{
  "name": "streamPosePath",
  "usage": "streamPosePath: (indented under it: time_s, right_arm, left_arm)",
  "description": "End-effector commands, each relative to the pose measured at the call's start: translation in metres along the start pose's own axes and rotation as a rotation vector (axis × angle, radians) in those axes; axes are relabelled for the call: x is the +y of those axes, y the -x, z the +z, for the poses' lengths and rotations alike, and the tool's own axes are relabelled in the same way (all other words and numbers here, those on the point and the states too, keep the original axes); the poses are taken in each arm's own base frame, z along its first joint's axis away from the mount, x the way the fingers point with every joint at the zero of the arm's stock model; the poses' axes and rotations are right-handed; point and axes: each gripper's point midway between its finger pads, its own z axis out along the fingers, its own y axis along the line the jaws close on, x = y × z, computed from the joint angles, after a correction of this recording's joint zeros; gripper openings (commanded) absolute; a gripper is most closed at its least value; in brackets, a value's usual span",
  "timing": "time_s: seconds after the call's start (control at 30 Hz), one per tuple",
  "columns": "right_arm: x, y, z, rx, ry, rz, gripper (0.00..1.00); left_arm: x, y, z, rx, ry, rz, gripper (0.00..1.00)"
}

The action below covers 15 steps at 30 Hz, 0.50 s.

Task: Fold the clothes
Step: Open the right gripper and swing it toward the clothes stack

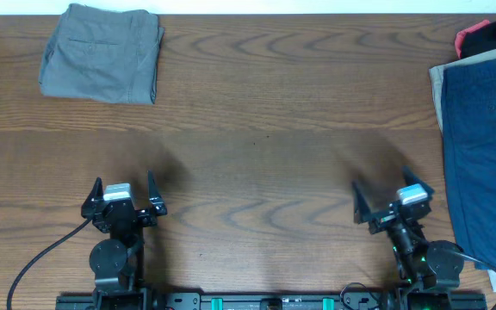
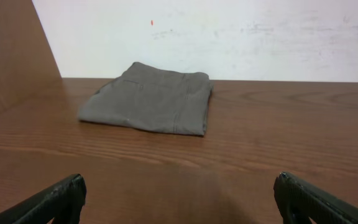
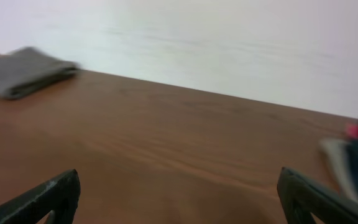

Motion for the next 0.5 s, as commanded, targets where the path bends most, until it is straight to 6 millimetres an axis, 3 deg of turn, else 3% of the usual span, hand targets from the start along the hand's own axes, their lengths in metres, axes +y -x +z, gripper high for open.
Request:
streamPosePath:
  time_s: [0.0, 0.1, 0.23, 0.47]
  right_arm:
    - [0.046, 0.002, -0.005, -0.015, 0.26, 0.013, 0.99]
    - [0.078, 0.005, -0.018, -0.03, 0.462, 0.008, 0.99]
    - [0.103, 0.016, -0.034, -0.084, 0.633, -0.029, 0.99]
    - [0.124, 0.018, -0.052, -0.103, 0.791, -0.047, 0.99]
  left_arm:
    - [0.005, -0.017, 0.001, 0.046, 0.031, -0.001, 0.98]
    - [0.005, -0.017, 0.001, 0.046, 0.031, -0.001, 0.98]
    - [0.005, -0.017, 0.001, 0.046, 0.031, -0.001, 0.98]
    - [0.005, -0.017, 0.001, 0.046, 0.031, -0.001, 0.98]
